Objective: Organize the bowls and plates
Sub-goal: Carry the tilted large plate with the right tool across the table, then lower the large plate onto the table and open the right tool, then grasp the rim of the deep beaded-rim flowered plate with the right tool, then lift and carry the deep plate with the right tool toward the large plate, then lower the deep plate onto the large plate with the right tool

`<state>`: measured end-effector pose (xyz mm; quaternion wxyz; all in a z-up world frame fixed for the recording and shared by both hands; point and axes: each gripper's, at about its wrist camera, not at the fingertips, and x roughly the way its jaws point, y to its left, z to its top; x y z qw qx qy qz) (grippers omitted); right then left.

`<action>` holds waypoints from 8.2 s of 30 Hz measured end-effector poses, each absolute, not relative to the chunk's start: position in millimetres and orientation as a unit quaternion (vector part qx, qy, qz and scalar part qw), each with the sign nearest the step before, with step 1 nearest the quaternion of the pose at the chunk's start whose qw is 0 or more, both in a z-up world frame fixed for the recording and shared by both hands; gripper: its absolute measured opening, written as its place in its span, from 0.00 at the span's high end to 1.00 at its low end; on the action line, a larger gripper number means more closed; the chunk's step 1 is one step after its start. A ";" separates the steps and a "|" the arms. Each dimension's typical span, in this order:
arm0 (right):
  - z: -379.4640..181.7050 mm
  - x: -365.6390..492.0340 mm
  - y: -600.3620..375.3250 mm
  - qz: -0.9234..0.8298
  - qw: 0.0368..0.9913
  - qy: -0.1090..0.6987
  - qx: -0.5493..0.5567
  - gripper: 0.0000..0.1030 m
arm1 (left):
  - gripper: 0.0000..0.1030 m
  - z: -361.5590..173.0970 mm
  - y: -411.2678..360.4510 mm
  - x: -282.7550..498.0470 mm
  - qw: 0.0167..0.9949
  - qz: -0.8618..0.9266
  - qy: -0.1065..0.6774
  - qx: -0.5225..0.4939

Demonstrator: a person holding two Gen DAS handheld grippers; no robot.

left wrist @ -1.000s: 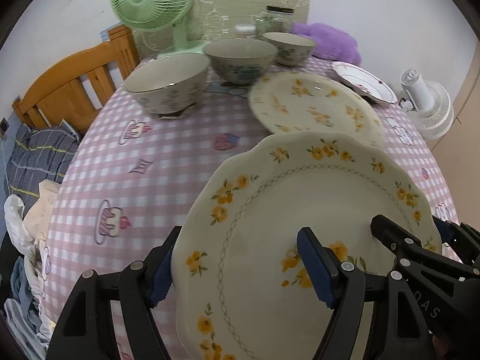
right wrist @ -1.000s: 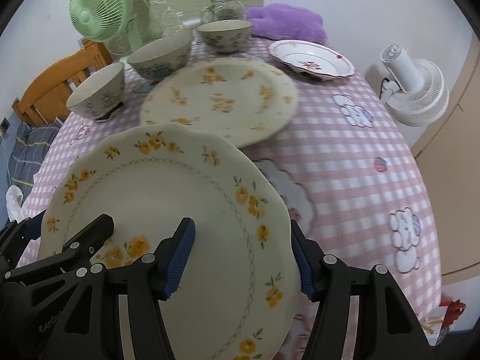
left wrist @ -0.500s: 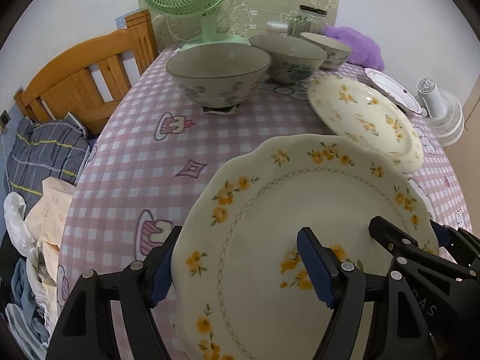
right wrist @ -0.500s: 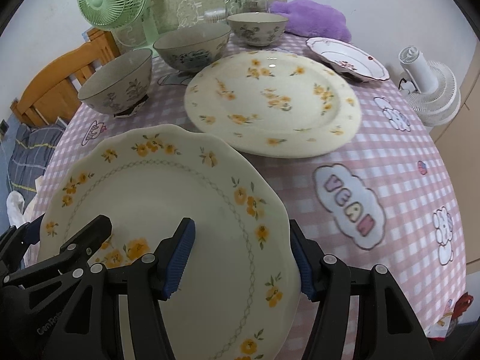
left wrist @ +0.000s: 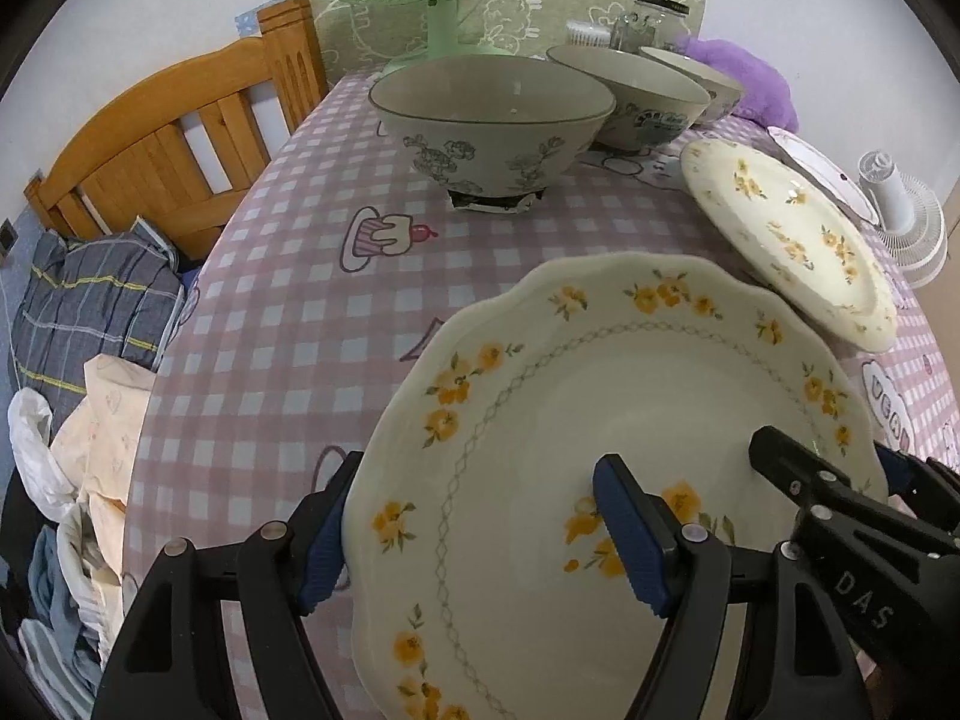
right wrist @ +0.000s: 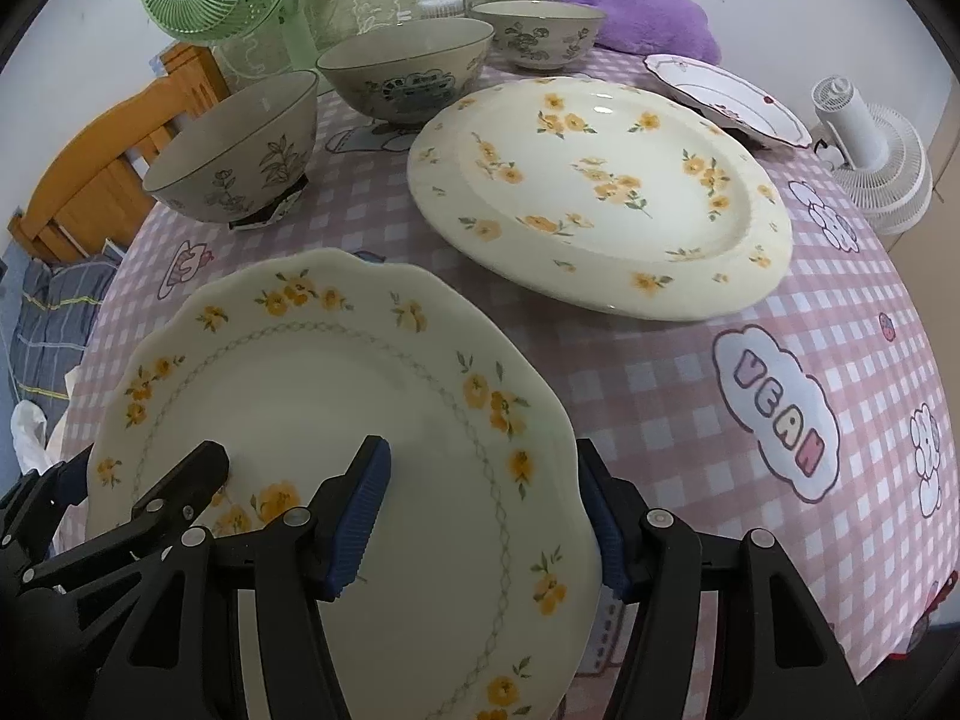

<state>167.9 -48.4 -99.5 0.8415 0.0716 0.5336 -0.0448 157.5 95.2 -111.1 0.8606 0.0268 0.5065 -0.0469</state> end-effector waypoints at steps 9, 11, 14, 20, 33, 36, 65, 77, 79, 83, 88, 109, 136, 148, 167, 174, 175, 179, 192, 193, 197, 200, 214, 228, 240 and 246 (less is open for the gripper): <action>-99.9 170.8 -49.1 -0.047 0.840 0.535 0.076 0.37 | 0.23 -111.1 95.2 160.4 0.856 -0.049 0.512 0.044; -98.6 170.1 -49.3 -0.046 0.838 0.538 0.077 0.37 | 0.21 -110.6 95.6 159.5 0.853 -0.048 0.517 0.048; -92.3 166.4 -49.5 -0.049 0.841 0.534 0.073 0.37 | 0.13 -107.1 98.7 157.1 0.853 -0.042 0.519 0.047; -76.0 157.1 -52.5 -0.050 0.838 0.539 0.073 0.35 | 0.07 -90.4 100.1 148.6 0.852 -0.046 0.519 0.045; -23.8 139.7 -82.9 -0.071 0.862 0.496 0.078 0.23 | 0.03 -42.4 74.8 144.7 0.875 -0.074 0.476 0.043; -15.2 139.4 -96.4 -0.072 0.868 0.484 0.083 0.23 | 0.03 -35.0 63.5 145.9 0.879 -0.078 0.469 0.041; -29.4 259.3 -240.6 -0.051 0.875 0.478 0.054 0.24 | 0.11 -50.0 -78.2 254.2 0.885 -0.021 0.463 0.045; -73.6 306.2 -248.1 -0.027 0.859 0.506 0.069 0.24 | 0.21 -91.2 -87.5 297.8 0.865 -0.009 0.500 0.046; -79.0 310.0 -245.4 -0.022 0.858 0.509 0.066 0.27 | 0.22 -92.9 -89.9 297.7 0.868 -0.006 0.493 0.057; -86.1 315.4 -241.0 -0.019 0.856 0.513 0.063 0.31 | 0.22 -96.2 -90.3 299.3 0.869 -0.005 0.491 0.065; -94.0 321.1 -238.6 -0.014 0.849 0.523 0.069 0.37 | 0.22 -102.0 -89.1 303.6 0.864 -0.007 0.497 0.074; -95.9 295.9 -254.3 -0.023 0.826 0.560 0.066 0.45 | 0.24 -93.9 -98.5 289.9 0.843 -0.068 0.534 0.019; -97.8 304.0 -247.8 0.016 0.813 0.582 0.025 0.38 | 0.26 -108.3 -95.6 301.3 0.819 -0.097 0.564 0.036; -90.7 298.5 -250.8 0.008 0.812 0.582 0.035 0.38 | 0.27 -98.5 -97.9 292.7 0.819 -0.104 0.563 0.034; -44.8 269.9 -237.1 -0.003 0.828 0.559 0.041 0.37 | 0.27 -59.7 -73.9 255.4 0.836 -0.105 0.538 0.017; -28.0 255.9 -214.8 0.002 0.835 0.550 0.035 0.37 | 0.27 -47.9 -51.6 235.1 0.843 -0.097 0.529 0.005; -26.1 253.1 -210.7 0.002 0.835 0.549 0.033 0.37 | 0.27 -47.3 -48.6 232.1 0.844 -0.096 0.528 0.005; -22.6 242.3 -195.7 0.006 0.835 0.549 0.028 0.37 | 0.27 -47.0 -32.9 217.3 0.844 -0.092 0.529 -0.001; -26.2 211.4 -139.7 0.023 0.825 0.564 0.021 0.37 | 0.27 -51.4 20.8 181.5 0.837 -0.077 0.542 -0.010; -27.4 209.6 -136.3 0.025 0.824 0.566 0.021 0.37 | 0.27 -53.0 26.3 178.3 0.836 -0.076 0.544 -0.010; -35.4 200.4 -119.7 0.030 0.815 0.578 0.021 0.37 | 0.27 -61.3 41.7 170.0 0.830 -0.077 0.552 -0.012; -41.0 195.1 -108.1 0.031 0.810 0.586 0.015 0.37 | 0.27 -67.0 50.9 166.2 0.826 -0.080 0.557 -0.013; -55.1 195.4 -79.1 0.013 0.801 0.599 0.002 0.37 | 0.26 -86.0 76.0 169.2 0.813 -0.084 0.575 -0.033; -70.2 204.7 -73.5 0.013 0.796 0.605 -0.006 0.40 | 0.26 -96.2 74.8 172.4 0.814 -0.035 0.580 -0.029; -60.0 183.6 -91.9 0.008 0.798 0.602 0.018 0.48 | 0.22 -98.1 66.5 169.7 0.814 0.018 0.580 0.010; -53.1 175.6 -83.9 0.026 0.803 0.596 0.000 0.69 | 0.23 -96.3 63.7 166.7 0.814 0.031 0.579 0.025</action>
